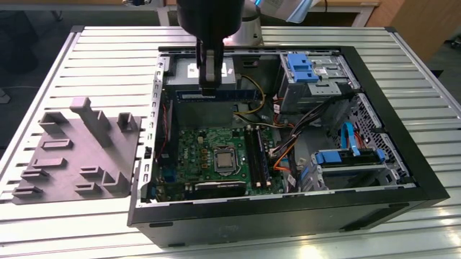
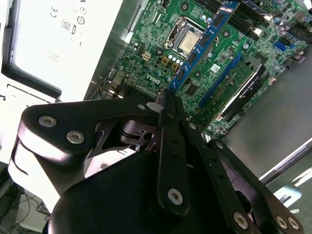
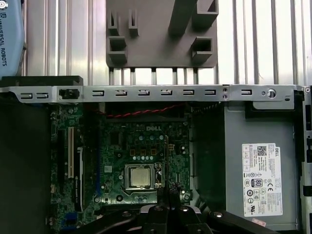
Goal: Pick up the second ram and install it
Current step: 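Pick up the second ram and move it above second insertion slot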
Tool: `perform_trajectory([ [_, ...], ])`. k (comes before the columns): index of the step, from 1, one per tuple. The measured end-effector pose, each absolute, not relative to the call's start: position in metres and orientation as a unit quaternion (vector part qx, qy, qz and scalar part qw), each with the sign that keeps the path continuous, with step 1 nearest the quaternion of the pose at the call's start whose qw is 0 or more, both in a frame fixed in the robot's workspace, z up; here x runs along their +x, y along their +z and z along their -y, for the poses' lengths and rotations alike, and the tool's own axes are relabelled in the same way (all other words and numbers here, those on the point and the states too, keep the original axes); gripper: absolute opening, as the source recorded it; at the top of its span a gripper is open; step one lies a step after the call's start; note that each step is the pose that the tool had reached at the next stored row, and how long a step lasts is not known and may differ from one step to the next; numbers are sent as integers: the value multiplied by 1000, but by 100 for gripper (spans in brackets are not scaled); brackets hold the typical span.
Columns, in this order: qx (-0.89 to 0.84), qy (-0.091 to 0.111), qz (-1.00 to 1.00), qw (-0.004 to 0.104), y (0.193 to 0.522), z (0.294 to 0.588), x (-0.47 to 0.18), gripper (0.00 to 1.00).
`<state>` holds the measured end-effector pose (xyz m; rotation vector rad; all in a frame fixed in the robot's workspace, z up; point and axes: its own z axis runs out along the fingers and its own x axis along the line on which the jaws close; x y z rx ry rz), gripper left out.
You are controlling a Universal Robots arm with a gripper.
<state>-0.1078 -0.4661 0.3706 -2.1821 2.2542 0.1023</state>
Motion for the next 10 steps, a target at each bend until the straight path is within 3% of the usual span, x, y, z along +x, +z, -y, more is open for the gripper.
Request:
perform_trajectory([
  [10,-695,33,-718,1,364,466,-105,12],
])
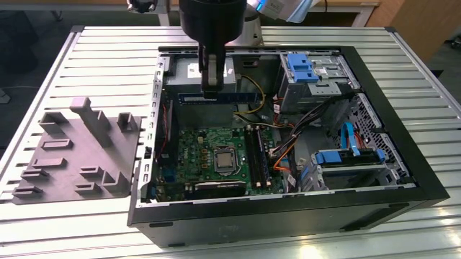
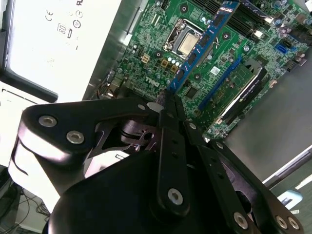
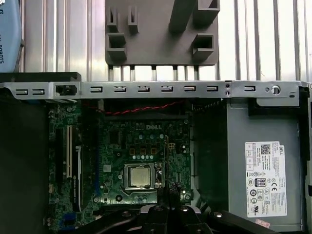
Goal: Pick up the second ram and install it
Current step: 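Pick up the second ram and move it above second insertion slot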
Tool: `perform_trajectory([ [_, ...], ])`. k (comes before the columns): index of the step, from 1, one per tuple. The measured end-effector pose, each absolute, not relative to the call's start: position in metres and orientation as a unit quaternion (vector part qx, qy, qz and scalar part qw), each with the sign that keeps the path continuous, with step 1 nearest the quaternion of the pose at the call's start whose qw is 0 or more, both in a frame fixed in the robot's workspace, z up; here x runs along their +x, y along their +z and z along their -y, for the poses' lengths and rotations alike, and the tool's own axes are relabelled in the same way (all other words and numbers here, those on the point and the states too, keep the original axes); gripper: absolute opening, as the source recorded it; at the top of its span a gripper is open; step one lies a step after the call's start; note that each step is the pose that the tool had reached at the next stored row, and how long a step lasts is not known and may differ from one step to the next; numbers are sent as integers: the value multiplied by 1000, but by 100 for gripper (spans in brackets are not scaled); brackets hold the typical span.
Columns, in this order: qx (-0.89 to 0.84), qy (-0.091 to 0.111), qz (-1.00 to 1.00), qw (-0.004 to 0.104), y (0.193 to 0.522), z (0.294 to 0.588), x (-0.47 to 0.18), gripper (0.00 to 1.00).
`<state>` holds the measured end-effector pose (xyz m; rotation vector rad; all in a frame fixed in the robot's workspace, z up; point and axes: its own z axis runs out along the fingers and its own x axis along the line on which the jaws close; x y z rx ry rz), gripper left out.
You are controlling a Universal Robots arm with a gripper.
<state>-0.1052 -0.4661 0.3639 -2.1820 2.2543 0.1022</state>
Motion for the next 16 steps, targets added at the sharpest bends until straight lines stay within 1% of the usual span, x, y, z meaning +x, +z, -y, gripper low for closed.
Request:
perform_trajectory([
  [16,-695,33,-718,1,354,466,-99,12],
])
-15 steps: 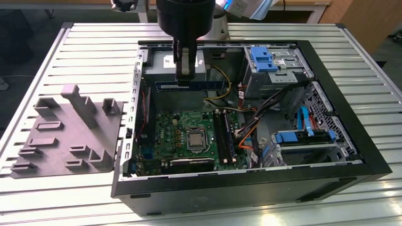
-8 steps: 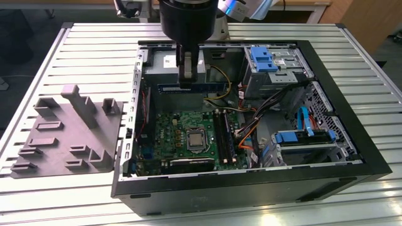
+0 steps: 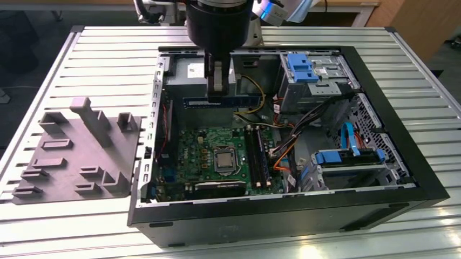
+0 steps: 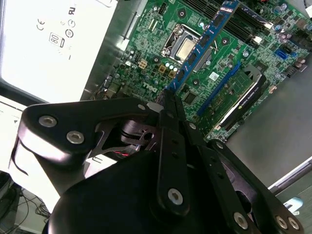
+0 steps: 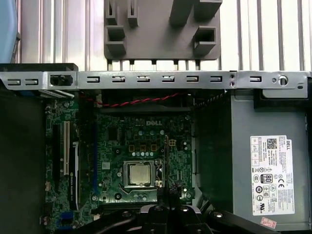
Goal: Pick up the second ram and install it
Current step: 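Pick up the second ram and move it above second insertion slot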
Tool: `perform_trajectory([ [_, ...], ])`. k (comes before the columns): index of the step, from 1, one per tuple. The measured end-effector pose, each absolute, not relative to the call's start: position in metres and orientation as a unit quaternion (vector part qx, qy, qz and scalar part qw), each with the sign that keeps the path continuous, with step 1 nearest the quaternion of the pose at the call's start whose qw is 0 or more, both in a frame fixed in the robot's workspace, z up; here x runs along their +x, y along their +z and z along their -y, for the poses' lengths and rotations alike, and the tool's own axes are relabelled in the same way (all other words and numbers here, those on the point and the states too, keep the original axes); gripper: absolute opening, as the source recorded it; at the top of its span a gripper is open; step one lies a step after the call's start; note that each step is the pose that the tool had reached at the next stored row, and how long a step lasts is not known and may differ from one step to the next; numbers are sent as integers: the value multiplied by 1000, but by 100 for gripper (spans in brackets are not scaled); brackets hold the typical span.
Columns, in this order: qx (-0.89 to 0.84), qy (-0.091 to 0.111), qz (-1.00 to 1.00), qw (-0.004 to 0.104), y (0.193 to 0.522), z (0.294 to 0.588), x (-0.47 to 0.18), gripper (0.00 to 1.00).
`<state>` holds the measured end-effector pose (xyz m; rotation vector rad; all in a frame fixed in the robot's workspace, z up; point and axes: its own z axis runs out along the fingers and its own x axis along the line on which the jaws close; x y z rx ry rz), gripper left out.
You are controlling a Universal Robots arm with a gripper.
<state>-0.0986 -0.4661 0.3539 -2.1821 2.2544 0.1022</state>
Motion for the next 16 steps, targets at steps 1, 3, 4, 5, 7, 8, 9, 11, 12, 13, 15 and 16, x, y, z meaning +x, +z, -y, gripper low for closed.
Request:
perform_trajectory([
  [1,-695,33,-718,1,354,466,-99,12],
  [3,-695,33,-718,1,353,466,-99,12],
  [4,-695,33,-718,1,353,466,-99,12],
  [5,-695,33,-718,1,353,466,-99,12],
  [7,-695,33,-718,1,353,466,-99,12],
  [8,-695,33,-718,1,352,466,-99,12],
  [9,-695,33,-718,1,352,466,-99,12],
  [11,-695,33,-718,1,351,466,-99,12],
  [12,-695,33,-718,1,351,466,-99,12],
  [13,-695,33,-718,1,350,466,-99,12],
  [15,-695,33,-718,1,350,466,-99,12],
  [16,-695,33,-718,1,349,466,-99,12],
])
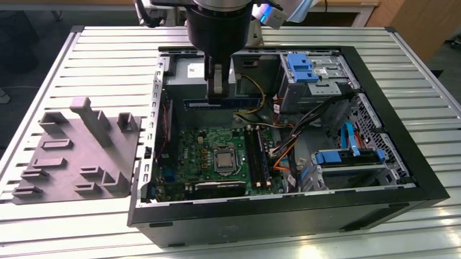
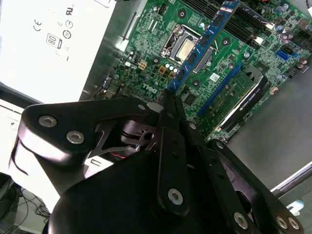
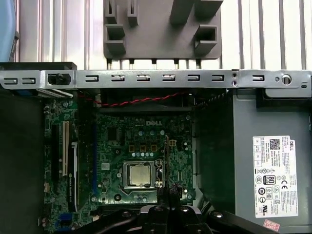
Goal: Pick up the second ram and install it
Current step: 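Pick up the second ram and move it above second insertion slot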
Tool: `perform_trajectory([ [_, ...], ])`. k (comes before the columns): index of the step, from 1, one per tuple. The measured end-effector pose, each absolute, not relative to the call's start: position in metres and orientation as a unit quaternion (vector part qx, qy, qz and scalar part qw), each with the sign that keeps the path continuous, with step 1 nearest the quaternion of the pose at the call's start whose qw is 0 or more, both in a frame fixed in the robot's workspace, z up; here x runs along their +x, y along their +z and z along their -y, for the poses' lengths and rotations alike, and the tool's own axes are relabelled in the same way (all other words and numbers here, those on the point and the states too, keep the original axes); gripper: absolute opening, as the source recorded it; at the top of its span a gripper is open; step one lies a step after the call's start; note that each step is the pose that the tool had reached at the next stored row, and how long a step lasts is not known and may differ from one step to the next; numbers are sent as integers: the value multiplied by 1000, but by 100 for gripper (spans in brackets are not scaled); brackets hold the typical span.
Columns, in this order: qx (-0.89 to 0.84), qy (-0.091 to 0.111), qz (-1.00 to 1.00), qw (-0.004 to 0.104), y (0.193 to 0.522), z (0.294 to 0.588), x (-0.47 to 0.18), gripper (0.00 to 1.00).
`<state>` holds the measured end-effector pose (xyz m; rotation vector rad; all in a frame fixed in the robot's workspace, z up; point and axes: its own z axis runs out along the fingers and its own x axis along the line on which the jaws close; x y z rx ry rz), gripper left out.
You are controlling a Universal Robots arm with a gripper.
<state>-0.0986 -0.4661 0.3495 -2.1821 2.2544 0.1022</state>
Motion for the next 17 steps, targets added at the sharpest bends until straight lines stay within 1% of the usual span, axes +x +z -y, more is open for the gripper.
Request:
perform_trajectory([
  [17,-695,33,-718,1,342,468,-98,12],
])
